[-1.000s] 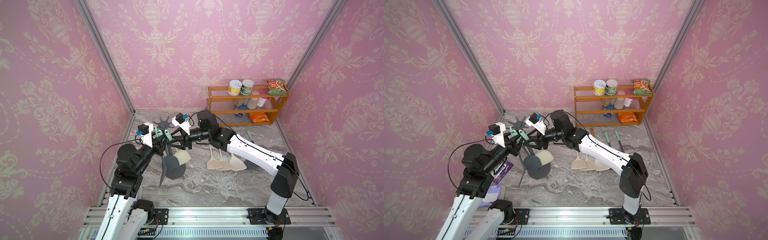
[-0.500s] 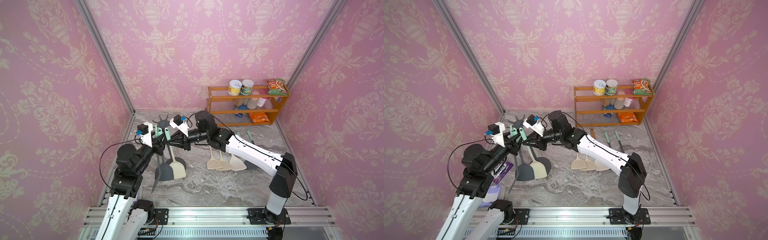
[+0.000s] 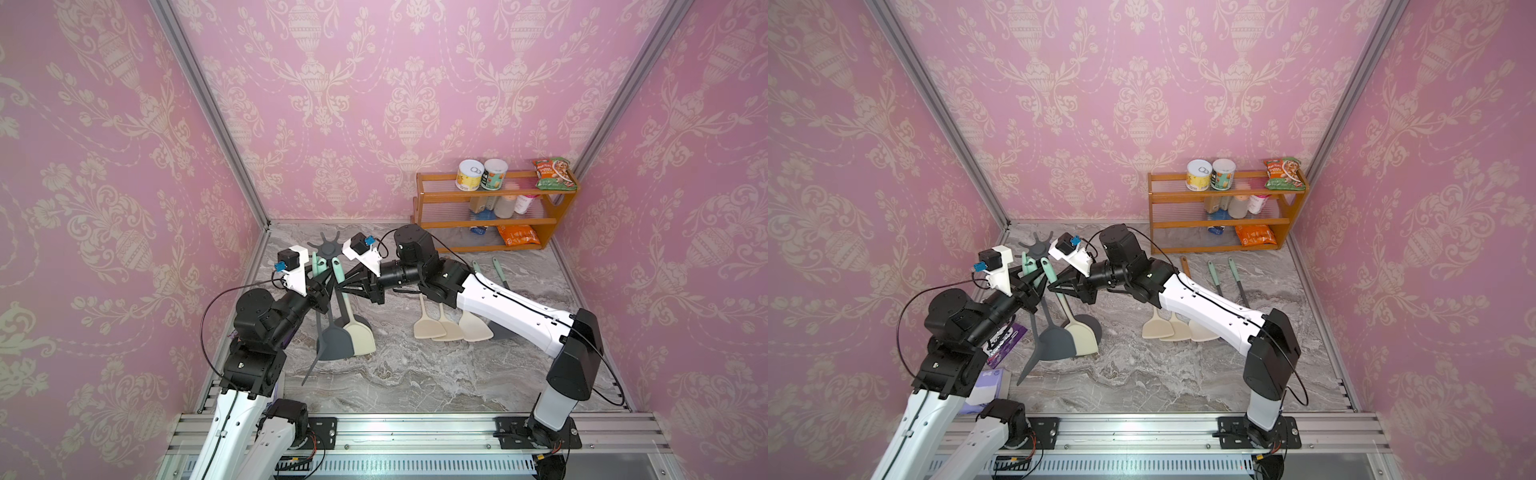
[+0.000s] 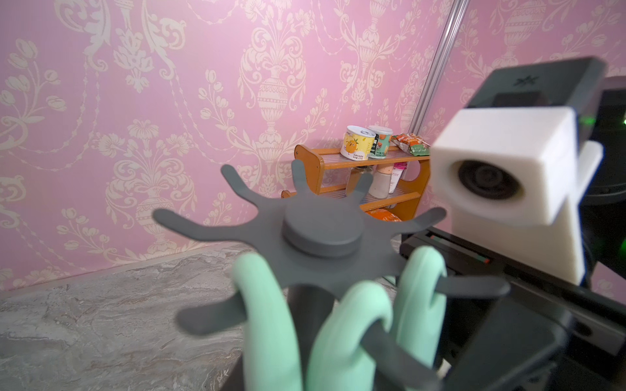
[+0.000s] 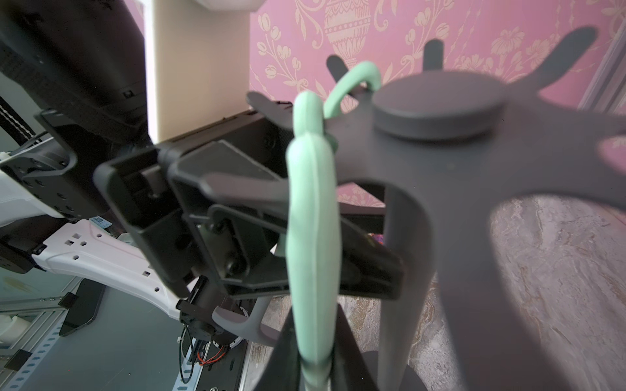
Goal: Take the spatula off the kitchen utensil rack
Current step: Take off the spatula from the rack.
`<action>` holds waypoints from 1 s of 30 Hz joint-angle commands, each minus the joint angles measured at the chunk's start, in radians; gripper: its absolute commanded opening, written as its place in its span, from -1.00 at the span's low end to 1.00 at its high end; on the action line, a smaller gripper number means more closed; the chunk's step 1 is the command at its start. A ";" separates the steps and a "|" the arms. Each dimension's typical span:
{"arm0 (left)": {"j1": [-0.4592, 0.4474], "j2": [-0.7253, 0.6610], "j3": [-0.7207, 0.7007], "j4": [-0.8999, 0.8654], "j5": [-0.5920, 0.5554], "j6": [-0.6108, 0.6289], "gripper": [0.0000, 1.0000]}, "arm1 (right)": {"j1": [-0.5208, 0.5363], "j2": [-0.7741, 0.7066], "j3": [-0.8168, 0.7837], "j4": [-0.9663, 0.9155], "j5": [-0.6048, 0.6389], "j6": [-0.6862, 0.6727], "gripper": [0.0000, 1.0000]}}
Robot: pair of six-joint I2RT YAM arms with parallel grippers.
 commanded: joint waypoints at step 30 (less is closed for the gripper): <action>0.005 0.008 0.027 -0.009 -0.051 0.040 -0.45 | -0.119 -0.243 -0.179 0.329 -0.177 0.313 -0.98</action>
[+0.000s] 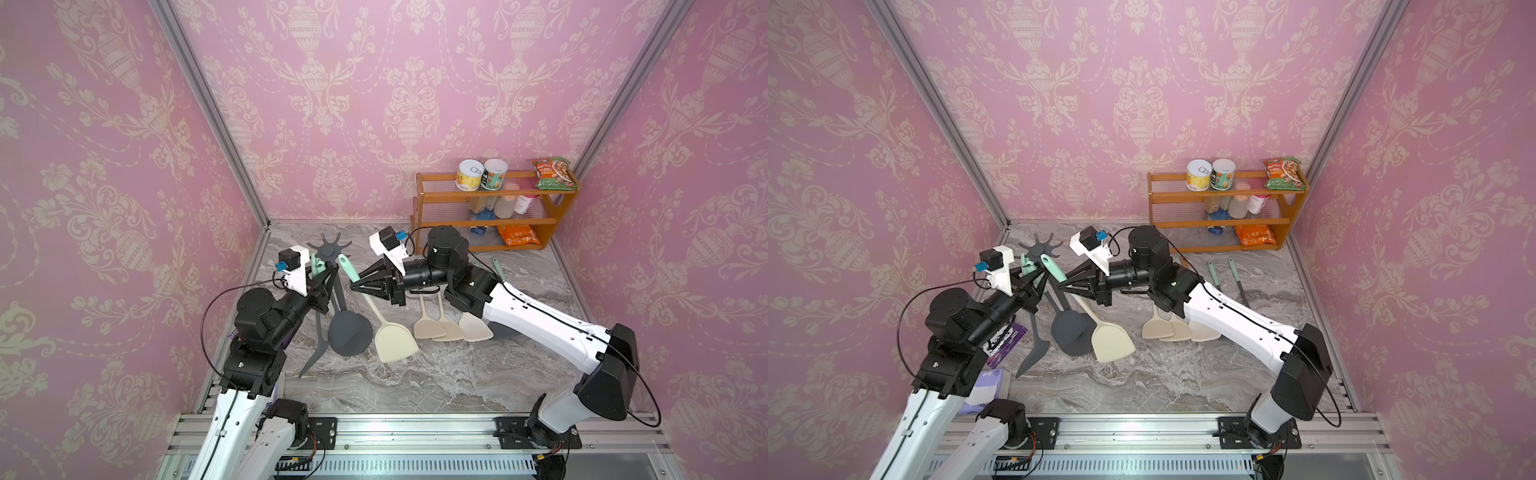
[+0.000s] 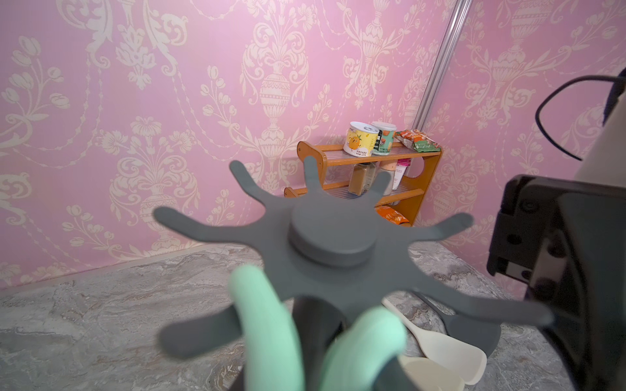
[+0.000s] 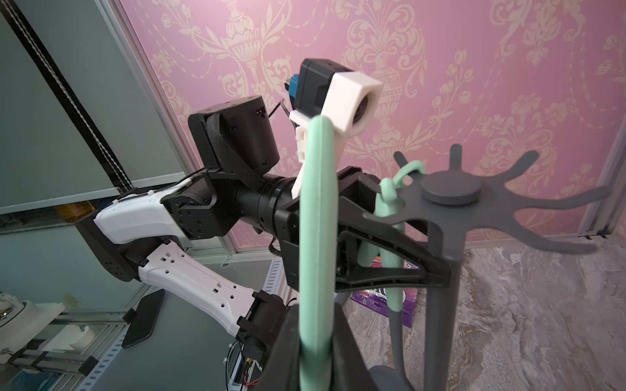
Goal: Take the spatula off the kitchen utensil rack
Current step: Take off the spatula from the rack, then place the spatula at the center of the board.
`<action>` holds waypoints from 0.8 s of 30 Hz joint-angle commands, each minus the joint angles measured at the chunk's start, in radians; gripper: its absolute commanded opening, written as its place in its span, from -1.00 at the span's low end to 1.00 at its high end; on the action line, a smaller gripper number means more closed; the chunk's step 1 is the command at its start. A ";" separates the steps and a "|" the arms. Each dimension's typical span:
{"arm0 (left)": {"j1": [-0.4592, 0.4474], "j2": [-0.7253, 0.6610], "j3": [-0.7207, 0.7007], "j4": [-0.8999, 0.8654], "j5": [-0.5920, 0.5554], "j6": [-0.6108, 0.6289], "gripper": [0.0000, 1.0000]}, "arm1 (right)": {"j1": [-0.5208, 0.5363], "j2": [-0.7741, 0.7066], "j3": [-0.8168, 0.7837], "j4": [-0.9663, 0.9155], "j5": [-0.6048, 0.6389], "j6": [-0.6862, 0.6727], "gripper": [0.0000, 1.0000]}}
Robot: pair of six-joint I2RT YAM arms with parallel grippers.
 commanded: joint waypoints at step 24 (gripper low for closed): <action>0.008 -0.023 -0.002 0.020 -0.027 0.033 -0.36 | -1.134 -0.189 -0.070 -1.085 0.138 -0.416 -1.00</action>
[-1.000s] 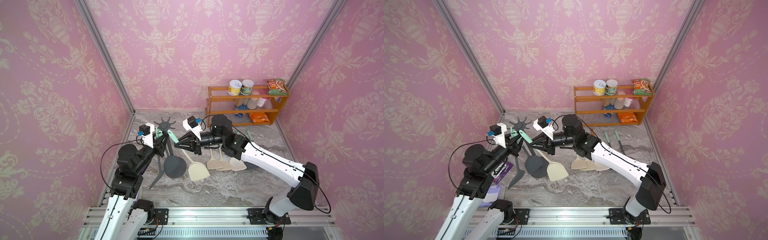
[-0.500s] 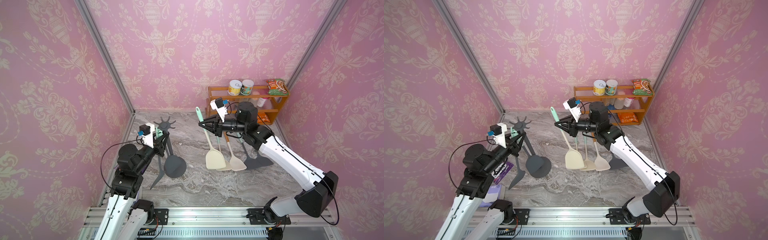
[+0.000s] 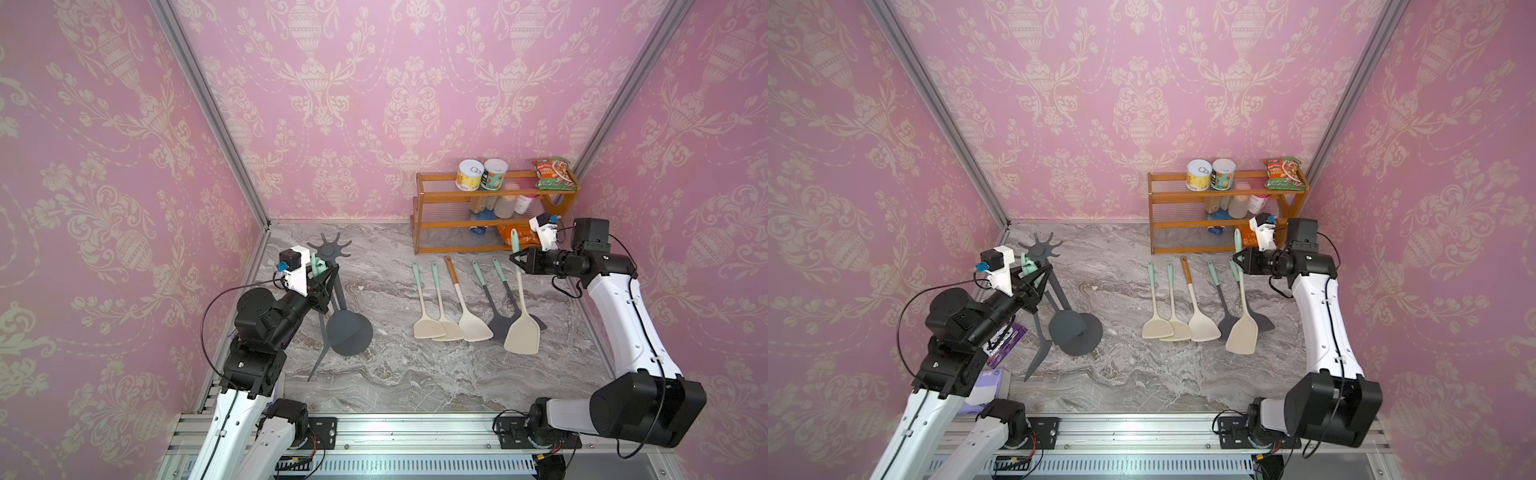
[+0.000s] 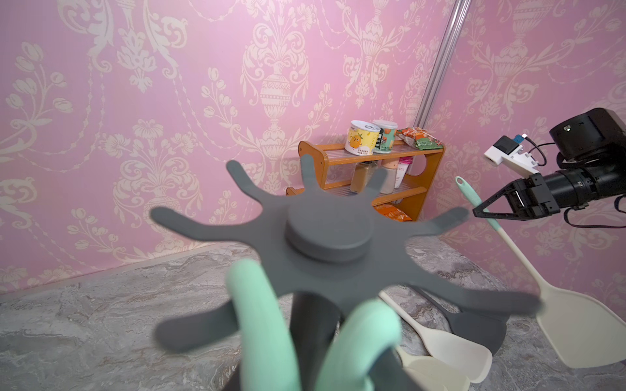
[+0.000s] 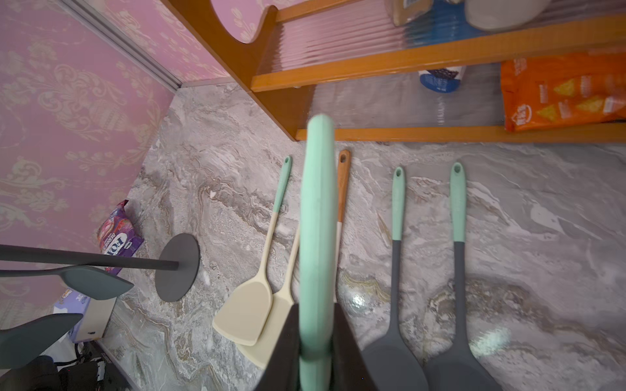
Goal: Take the spatula off the kitchen utensil rack
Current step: Place the spatula at the center of the board.
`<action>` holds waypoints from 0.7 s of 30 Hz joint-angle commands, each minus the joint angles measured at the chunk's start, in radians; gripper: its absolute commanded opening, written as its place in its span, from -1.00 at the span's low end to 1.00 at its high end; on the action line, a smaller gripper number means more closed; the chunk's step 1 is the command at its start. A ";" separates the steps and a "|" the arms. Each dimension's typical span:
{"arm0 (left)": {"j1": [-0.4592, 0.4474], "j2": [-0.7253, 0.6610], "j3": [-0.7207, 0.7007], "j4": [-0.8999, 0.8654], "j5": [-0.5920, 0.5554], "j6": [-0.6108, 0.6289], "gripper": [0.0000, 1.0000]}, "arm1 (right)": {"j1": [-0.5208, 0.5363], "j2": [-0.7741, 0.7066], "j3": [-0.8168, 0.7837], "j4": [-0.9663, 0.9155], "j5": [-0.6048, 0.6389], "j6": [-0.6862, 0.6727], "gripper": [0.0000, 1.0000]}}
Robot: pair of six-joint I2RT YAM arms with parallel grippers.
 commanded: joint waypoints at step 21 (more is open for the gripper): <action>0.008 0.007 0.007 0.004 -0.022 0.018 -0.32 | -0.291 0.394 0.313 -0.289 -0.042 -0.459 -1.00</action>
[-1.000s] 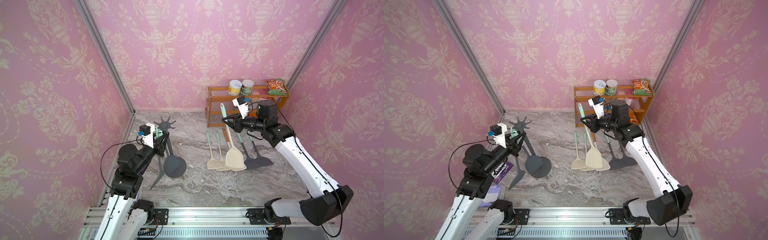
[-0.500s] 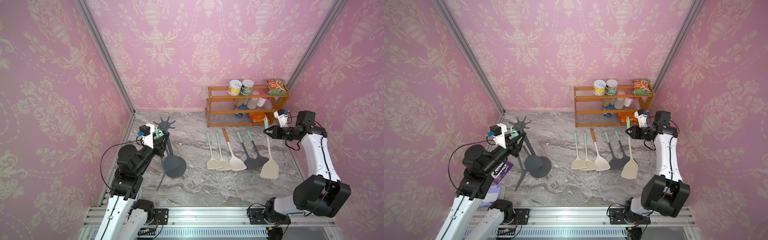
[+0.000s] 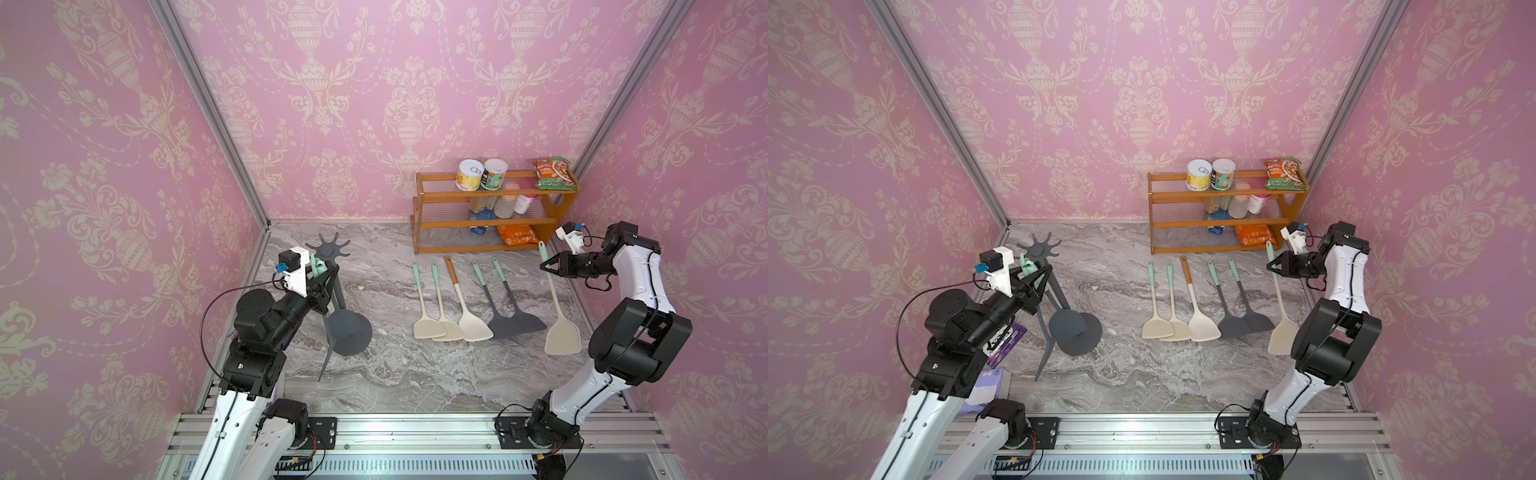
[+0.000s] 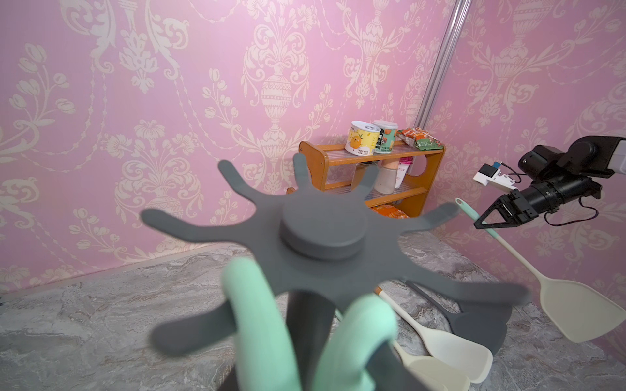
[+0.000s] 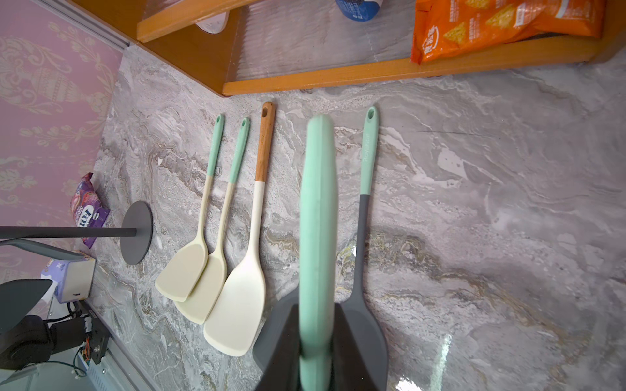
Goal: Take the spatula off the kitchen utensil rack
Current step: Place the spatula at the center of the board.
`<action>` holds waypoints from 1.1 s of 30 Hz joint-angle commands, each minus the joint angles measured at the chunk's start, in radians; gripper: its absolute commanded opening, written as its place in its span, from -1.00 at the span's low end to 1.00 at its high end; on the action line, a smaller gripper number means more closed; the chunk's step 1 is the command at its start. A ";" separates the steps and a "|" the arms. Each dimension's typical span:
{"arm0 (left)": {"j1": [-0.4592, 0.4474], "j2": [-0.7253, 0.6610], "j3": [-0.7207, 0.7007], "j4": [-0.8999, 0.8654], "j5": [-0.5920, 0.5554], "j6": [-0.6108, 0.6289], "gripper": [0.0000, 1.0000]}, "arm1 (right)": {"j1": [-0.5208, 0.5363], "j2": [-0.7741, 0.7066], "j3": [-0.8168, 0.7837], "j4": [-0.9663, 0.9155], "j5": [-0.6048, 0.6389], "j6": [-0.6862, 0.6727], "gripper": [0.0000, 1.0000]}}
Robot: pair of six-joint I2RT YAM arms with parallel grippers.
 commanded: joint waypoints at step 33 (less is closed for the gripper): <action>0.006 0.046 0.039 -0.049 -0.048 0.055 -0.31 | -0.001 0.409 0.245 0.156 -0.053 -0.141 -1.00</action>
